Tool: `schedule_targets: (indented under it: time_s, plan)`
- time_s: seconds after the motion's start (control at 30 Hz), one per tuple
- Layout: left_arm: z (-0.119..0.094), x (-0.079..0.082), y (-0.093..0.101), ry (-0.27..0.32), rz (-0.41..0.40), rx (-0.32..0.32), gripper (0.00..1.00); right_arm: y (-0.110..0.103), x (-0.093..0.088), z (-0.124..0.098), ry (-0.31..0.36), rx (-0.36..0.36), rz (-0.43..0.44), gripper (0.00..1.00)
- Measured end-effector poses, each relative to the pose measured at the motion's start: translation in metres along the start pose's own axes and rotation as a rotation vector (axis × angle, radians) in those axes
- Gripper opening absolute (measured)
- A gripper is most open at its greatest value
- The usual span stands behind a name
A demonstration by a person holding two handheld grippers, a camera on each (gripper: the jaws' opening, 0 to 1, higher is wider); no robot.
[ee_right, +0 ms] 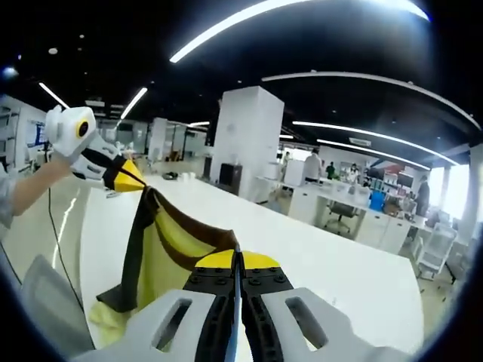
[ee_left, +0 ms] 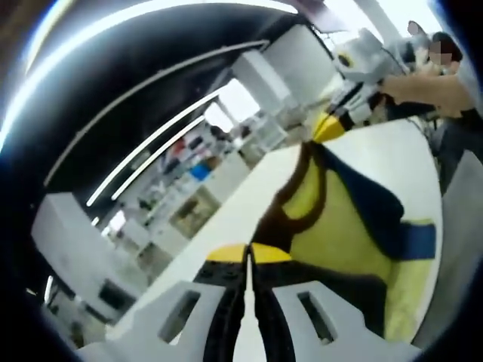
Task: Fold the garment on the visible template until the final outline fits inside the template.
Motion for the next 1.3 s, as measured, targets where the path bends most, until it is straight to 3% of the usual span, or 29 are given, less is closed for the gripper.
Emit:
schedule_targets:
  time_s: [0.2, 0.4, 0.6, 0.87, 1.17, 1.23, 1.3]
  plan:
    - [0.029, -0.023, -0.007, -0.014, -0.041, -0.01, 0.0, 0.012, -0.018, 0.02, -0.032, -0.021, 0.003, 0.01]
    - [0.052, -0.053, -0.007, -0.078, -0.054, -0.024, 0.0, 0.018, -0.042, 0.044, -0.077, -0.022, 0.015, 0.01]
    - [0.067, -0.065, 0.0, -0.085, -0.094, -0.039, 0.0, 0.029, -0.067, 0.064, -0.132, -0.023, 0.025, 0.01]
    - [0.095, -0.075, -0.001, -0.086, -0.088, -0.043, 0.0, 0.037, -0.082, 0.075, -0.158, -0.037, 0.044, 0.01]
    - [0.12, -0.102, 0.003, -0.123, -0.069, -0.05, 0.0, 0.051, -0.106, 0.093, -0.193, -0.049, 0.037, 0.01]
    - [0.124, -0.107, 0.004, -0.13, -0.066, -0.052, 0.0, 0.059, -0.119, 0.101, -0.209, -0.055, 0.038, 0.01]
    - [0.128, -0.11, 0.006, -0.138, -0.052, -0.058, 0.0, 0.054, -0.119, 0.102, -0.219, -0.057, 0.032, 0.01]
Point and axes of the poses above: the point that each gripper's makers call its tool centre point, and the gripper's own axes: z roughly forward along the fingers, y roughly to its right, x roughly out of its top, the point moved 4 cm from there along -z, roughly backward along the fingers, and after that the axes turned 6 degrees about y, right-handed, at the moved point
